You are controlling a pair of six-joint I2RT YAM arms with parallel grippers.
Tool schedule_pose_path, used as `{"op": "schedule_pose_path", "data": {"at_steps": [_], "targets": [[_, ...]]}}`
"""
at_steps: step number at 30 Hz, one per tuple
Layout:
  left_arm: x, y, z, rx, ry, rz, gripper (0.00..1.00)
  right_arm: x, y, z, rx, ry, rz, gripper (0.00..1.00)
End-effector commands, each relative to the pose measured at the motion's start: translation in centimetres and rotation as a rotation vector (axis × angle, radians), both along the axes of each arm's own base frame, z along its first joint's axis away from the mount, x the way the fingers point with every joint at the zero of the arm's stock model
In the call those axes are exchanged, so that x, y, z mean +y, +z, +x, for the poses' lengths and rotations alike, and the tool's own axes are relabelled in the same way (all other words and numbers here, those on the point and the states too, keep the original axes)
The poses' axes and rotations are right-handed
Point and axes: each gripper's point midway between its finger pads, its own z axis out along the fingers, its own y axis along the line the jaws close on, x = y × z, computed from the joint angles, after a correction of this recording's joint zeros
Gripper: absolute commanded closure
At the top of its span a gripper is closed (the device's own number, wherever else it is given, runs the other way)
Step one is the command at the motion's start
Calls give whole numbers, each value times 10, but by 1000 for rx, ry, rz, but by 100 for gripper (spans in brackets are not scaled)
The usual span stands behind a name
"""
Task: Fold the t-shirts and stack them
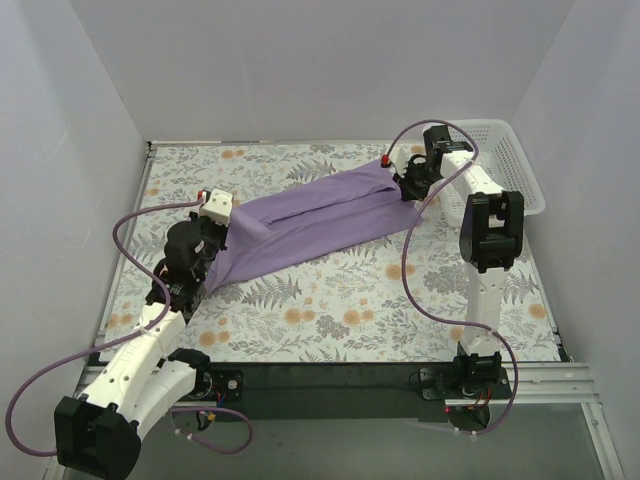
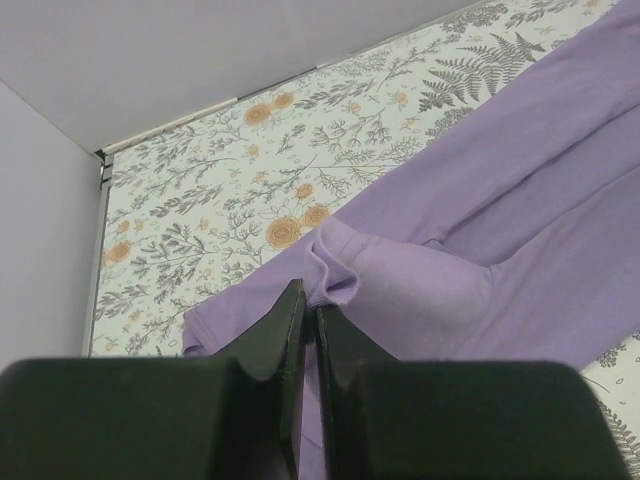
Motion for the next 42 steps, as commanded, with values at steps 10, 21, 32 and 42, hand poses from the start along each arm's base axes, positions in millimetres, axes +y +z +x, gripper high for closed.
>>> {"op": "schedule_pose_path", "data": {"at_steps": [10,21,32,42], "targets": [[-7,21,-1,-54,-49,-29,100,9,8,18,-22,-30,12,98],[-13,23,-5,-55,-90,-32,100,28,38,28,-55,-59,85,69],[-39,8,-18,-48,-291,66,100,171,79,-70,-71,459,339,48],[-74,-41,-69,98,-664,212,100,255,97,-101,-13,574,440,46]]}}
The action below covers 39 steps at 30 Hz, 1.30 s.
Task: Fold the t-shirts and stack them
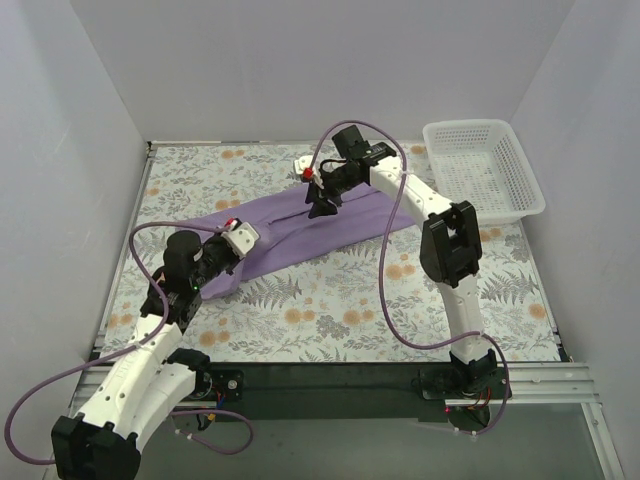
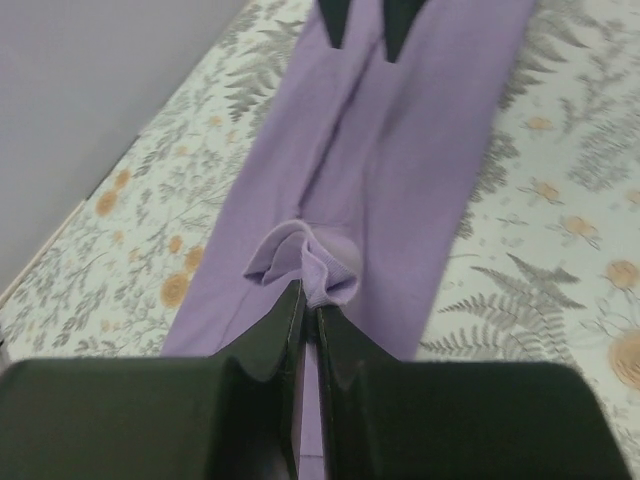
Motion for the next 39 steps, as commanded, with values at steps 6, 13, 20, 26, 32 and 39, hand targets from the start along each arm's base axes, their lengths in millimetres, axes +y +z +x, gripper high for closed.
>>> {"op": "schedule_pose_path", "data": {"at_steps": [6,13,20,26,32,39], "targets": [[-30,-38,-44,133,-285,37,100,13,8,-40,-58,183,71,44],[-36,-56,-55,192,-345,35,100,30,-8,-102,-199,451,75,41],[-41,-73,-71,250,-399,39,100,68,7,-114,-248,515,111,40],[-45,-79,-80,278,-431,31,100,84,13,-131,-267,567,134,39],[-49,-77,-83,282,-446,24,100,84,2,-160,-282,652,130,39],[-51,-78,-87,293,-461,19,100,88,-7,-179,-334,724,101,40]]}}
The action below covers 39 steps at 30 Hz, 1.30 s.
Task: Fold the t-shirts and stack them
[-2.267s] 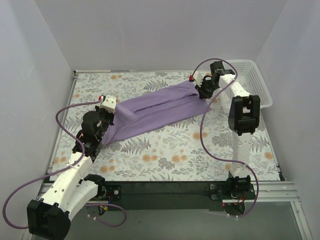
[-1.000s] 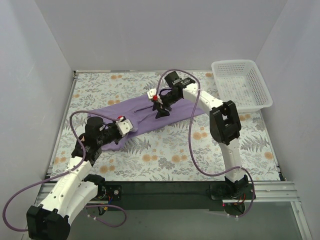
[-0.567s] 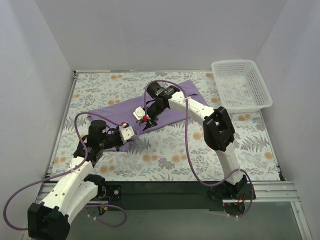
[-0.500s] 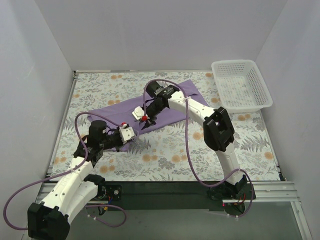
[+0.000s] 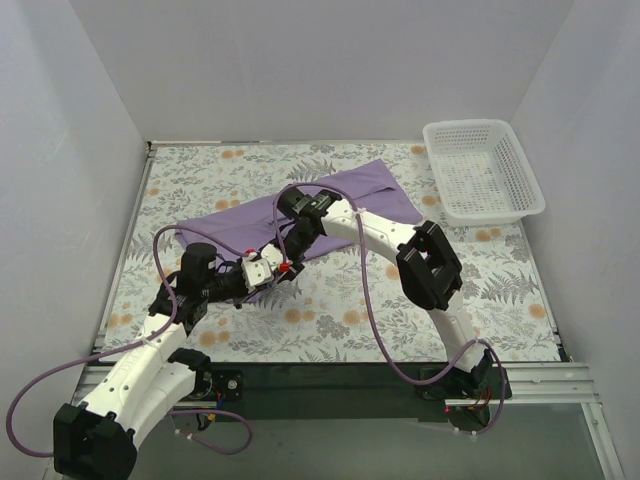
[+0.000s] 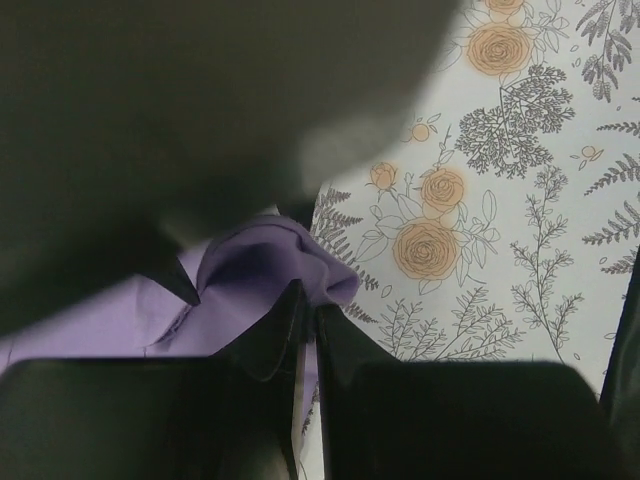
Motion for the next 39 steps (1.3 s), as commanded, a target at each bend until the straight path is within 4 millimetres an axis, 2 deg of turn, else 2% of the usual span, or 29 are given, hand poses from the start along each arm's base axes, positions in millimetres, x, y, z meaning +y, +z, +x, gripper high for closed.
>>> {"op": "schedule_pose_path", "data": {"at_steps": [1,4,8,11,15,23,28,33,39], "targets": [[-5,3,-6,2,-35,-18,100,2,24,-11,-60,48,47,41],[-4,2,-6,0,-30,-14,100,5,20,-8,-59,34,31,48],[-3,1,-7,-4,-22,-6,100,1,12,7,-88,-22,-22,65],[-1,-1,-9,-5,-17,-1,100,-7,11,15,-75,-58,-37,69],[0,-4,-10,-7,-15,3,100,-21,10,22,-58,-100,-58,69],[-4,-10,-12,8,-33,10,100,-54,-12,2,-12,-120,-144,62],[-4,-10,-10,0,-29,15,100,-57,-10,4,-6,-167,-144,59],[-1,-5,-2,-35,13,19,100,-49,2,26,-4,-251,-128,52],[0,1,4,-57,31,12,100,-52,-7,27,26,-280,-160,48]]}}
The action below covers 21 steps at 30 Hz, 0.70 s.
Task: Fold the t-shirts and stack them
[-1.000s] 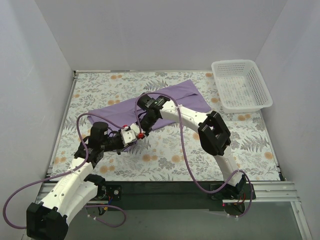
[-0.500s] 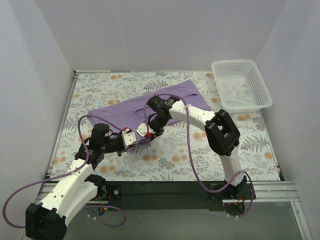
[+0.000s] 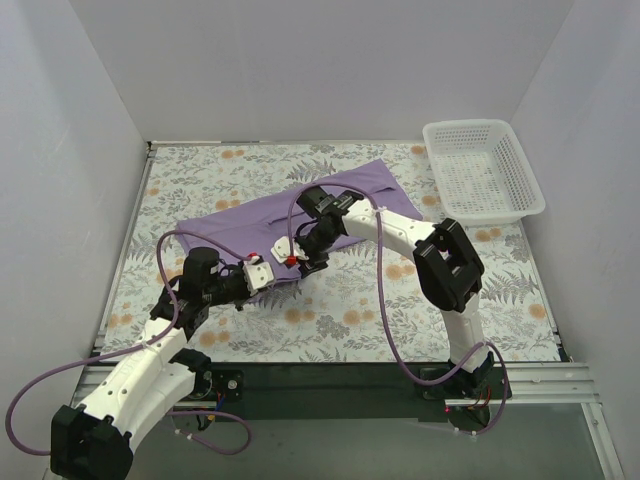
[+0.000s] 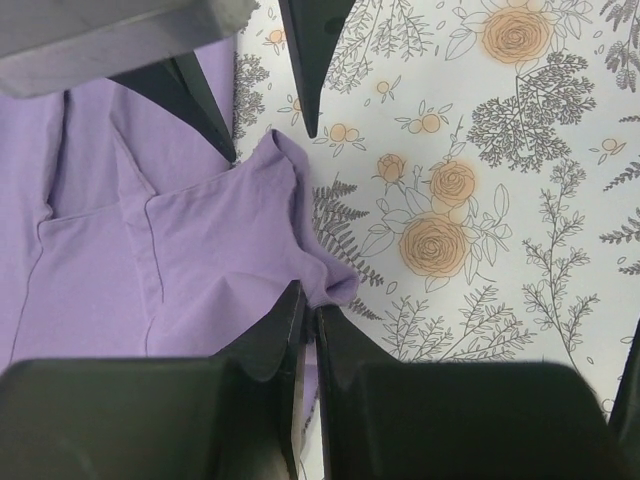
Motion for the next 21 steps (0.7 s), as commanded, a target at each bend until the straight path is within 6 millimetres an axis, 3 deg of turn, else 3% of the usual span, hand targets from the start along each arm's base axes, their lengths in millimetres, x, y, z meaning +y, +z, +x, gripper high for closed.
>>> {"op": "schedule_pose_path", "data": {"at_steps": [1,14,21], "targets": [[0,8,5,-41,16,-13,100,5,18,4,3,-38,28,46],[1,21,19,-73,58,-12,100,25,7,-1,105,-99,6,44],[6,30,34,-106,107,9,100,32,6,2,127,-143,-5,55]]}}
